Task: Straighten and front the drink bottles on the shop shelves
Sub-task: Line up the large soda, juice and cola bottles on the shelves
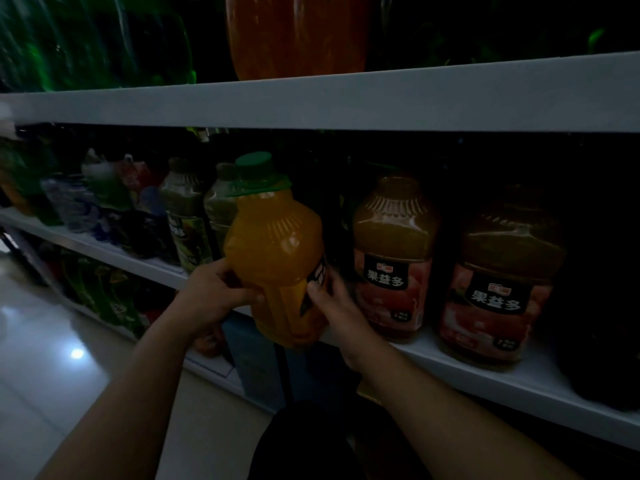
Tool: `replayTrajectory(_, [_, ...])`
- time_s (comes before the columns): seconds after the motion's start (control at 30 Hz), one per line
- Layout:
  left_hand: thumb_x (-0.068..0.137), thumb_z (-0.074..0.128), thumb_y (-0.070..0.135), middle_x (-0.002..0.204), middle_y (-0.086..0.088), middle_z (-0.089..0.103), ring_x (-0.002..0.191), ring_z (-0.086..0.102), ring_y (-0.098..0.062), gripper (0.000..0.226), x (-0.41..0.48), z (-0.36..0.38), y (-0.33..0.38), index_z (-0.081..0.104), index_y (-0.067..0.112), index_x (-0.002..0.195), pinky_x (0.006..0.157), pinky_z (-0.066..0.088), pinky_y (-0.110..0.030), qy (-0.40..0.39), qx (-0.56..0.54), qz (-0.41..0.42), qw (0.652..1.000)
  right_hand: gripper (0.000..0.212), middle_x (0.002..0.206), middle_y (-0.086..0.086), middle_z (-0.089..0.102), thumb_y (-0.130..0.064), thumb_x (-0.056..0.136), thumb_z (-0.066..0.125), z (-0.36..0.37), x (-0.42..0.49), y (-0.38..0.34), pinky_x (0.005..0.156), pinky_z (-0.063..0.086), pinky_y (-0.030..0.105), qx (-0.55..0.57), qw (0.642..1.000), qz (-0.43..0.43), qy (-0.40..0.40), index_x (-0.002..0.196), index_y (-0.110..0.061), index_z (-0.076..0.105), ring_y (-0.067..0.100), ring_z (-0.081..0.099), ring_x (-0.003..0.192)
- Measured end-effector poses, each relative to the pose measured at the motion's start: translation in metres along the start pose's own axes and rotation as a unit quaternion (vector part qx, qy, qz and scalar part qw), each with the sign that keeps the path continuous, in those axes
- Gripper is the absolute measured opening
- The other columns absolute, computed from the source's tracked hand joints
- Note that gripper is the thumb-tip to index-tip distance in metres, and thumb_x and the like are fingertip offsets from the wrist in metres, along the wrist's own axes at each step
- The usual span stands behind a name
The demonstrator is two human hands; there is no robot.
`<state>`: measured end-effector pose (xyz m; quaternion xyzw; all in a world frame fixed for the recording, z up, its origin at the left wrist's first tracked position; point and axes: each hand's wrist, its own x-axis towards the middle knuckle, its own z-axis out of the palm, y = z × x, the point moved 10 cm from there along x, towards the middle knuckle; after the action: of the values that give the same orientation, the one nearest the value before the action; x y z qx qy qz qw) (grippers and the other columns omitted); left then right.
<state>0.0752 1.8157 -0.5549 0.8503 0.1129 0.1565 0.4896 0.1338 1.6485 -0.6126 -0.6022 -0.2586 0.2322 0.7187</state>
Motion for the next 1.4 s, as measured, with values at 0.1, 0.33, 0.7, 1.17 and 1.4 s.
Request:
replayTrajectory(0.1, [0.076, 0.079, 0.027, 0.081, 0.028, 0.068, 0.076, 0.063, 0.009, 0.023, -0.016, -0.013, 0.012, 0.069, 0.039, 0.092, 0.056, 0.042, -0.006, 0.102, 0.070, 0.026, 0.992, 0.068, 0.120, -0.030, 0.048, -0.046, 0.073, 0.071, -0.004, 0.000, 0.004, 0.069, 0.047, 0.006, 0.008, 1.000, 0.012, -0.004, 0.129, -0.053, 0.033, -0.021, 0.054, 0.095])
replayTrajectory(0.33, [0.072, 0.052, 0.019, 0.098, -0.006, 0.062, 0.086, 0.056, -0.025, 0.058, -0.019, 0.032, 0.005, 0.056, 0.045, 0.124, 0.074, 0.049, -0.044, 0.053, -0.251, 0.022, 0.966, 0.090, 0.142, -0.007, 0.037, -0.030, 0.072, 0.080, -0.007, -0.012, -0.002, 0.102, 0.042, 0.039, -0.094, 0.992, -0.003, 0.084, 0.138, -0.044, 0.021, 0.012, 0.042, 0.124])
replayTrajectory(0.7, [0.063, 0.086, 0.045, 0.118, 0.002, 0.067, 0.109, 0.064, -0.019, 0.071, 0.032, 0.067, 0.024, 0.053, 0.040, 0.126, 0.086, 0.054, -0.040, -0.034, -0.232, 0.065, 0.970, 0.085, 0.152, -0.013, 0.000, -0.029, 0.092, 0.056, 0.005, -0.039, -0.005, 0.112, 0.022, 0.031, -0.244, 0.939, -0.050, 0.238, 0.150, -0.028, -0.006, 0.016, 0.011, 0.141])
replayTrajectory(1.17, [0.087, 0.066, 0.026, 0.105, 0.015, 0.064, 0.087, 0.054, 0.009, 0.041, 0.001, 0.066, -0.016, 0.052, 0.028, 0.126, 0.070, 0.037, -0.006, 0.076, 0.084, 0.054, 0.992, 0.077, 0.147, -0.006, 0.010, -0.015, 0.093, 0.053, 0.003, -0.025, 0.002, 0.103, 0.024, 0.020, -0.288, 0.923, -0.038, 0.252, 0.151, -0.021, 0.003, 0.016, 0.024, 0.136])
replayTrajectory(1.4, [0.090, 0.064, 0.021, 0.110, 0.012, 0.066, 0.102, 0.060, -0.001, 0.040, 0.009, 0.072, -0.019, 0.054, 0.023, 0.129, 0.083, 0.045, -0.012, 0.070, 0.023, 0.063, 0.995, 0.086, 0.150, -0.011, -0.002, -0.011, 0.089, 0.055, 0.007, -0.019, 0.008, 0.111, 0.024, 0.025, -0.273, 0.934, -0.039, 0.228, 0.151, -0.020, -0.004, 0.016, 0.016, 0.140])
